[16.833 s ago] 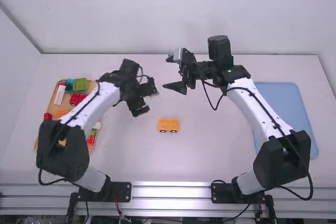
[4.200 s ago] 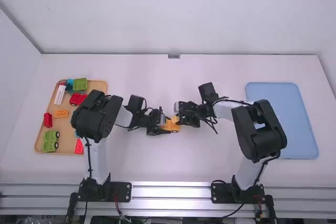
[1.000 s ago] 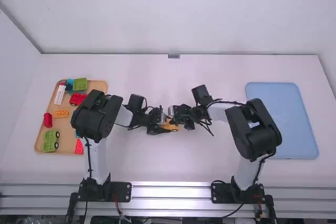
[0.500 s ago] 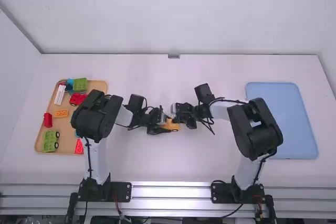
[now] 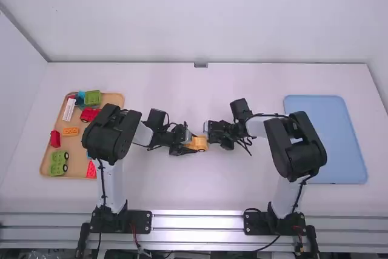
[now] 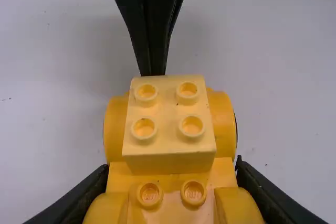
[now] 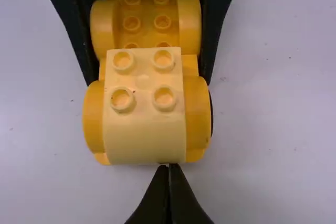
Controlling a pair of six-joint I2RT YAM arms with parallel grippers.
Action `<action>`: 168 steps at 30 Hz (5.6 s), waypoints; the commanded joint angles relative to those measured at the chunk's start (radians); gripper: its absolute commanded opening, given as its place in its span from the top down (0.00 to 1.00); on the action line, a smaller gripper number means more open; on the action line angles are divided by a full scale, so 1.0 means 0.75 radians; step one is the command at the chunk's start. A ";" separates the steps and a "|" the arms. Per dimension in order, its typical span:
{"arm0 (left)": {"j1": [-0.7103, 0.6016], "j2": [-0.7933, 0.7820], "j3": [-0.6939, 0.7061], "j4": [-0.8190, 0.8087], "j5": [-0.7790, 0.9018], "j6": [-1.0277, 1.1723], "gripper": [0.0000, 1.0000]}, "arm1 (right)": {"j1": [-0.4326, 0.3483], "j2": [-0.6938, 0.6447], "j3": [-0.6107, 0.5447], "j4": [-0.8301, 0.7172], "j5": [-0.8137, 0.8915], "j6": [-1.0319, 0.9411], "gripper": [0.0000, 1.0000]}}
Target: Assemble lego blocks to make yellow taxi
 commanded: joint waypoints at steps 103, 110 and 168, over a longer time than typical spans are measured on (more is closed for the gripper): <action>0.162 -1.499 -0.014 -0.930 -1.828 -1.534 0.01 | 0.058 -0.329 0.095 0.425 -0.321 0.762 0.02; 0.162 -1.506 -0.014 -0.921 -1.965 -1.621 0.01 | 0.072 -0.507 0.225 0.073 -0.153 0.630 0.01; 0.640 0.121 1.599 -2.077 -1.521 -2.147 0.01 | 0.094 -0.531 0.411 -0.052 0.195 0.634 0.01</action>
